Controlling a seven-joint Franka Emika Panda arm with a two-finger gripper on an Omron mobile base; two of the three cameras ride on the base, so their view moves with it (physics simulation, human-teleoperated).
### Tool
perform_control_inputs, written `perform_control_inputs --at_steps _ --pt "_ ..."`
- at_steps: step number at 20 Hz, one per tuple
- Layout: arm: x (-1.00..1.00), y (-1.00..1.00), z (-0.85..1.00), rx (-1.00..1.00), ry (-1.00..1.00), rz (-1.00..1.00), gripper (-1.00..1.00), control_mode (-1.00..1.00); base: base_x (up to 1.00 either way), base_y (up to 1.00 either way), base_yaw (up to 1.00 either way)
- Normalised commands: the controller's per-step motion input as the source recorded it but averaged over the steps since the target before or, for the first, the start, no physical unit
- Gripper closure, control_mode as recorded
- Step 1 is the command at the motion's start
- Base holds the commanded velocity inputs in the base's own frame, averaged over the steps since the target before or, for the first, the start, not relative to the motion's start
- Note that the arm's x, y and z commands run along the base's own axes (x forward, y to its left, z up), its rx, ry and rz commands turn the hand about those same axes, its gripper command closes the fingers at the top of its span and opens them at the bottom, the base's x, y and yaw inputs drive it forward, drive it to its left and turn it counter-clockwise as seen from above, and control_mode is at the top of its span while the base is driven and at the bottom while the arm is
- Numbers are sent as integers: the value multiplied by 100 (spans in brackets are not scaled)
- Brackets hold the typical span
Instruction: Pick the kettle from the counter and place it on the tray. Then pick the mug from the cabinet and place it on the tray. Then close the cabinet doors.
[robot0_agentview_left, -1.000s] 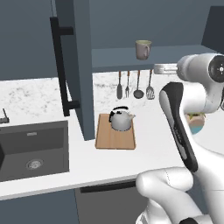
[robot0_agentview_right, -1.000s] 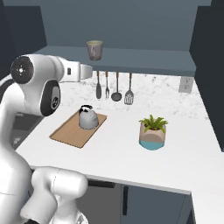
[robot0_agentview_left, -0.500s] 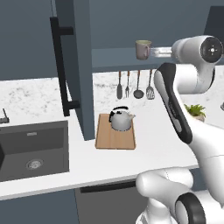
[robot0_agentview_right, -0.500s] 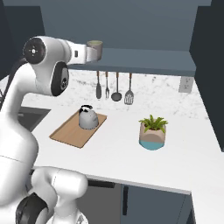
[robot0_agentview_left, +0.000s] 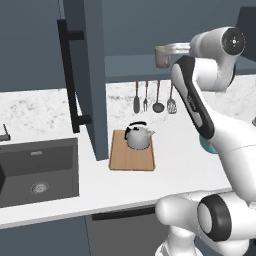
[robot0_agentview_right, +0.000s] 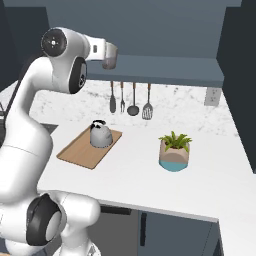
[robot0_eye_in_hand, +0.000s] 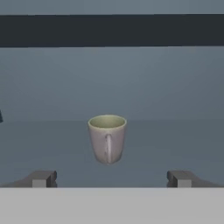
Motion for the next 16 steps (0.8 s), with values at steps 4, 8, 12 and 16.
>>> perform_control_inputs --at_steps 4,8,12,16 --pt "42 -1 -19 0 -3 7 -100 -100 0 0 0" --pt "27 0 -24 0 -8 1 -100 -100 0 0 0" --pt "22 0 -9 0 -6 1 -100 -100 0 0 0" --pt "19 1 -18 0 -3 4 -100 -100 0 0 0"
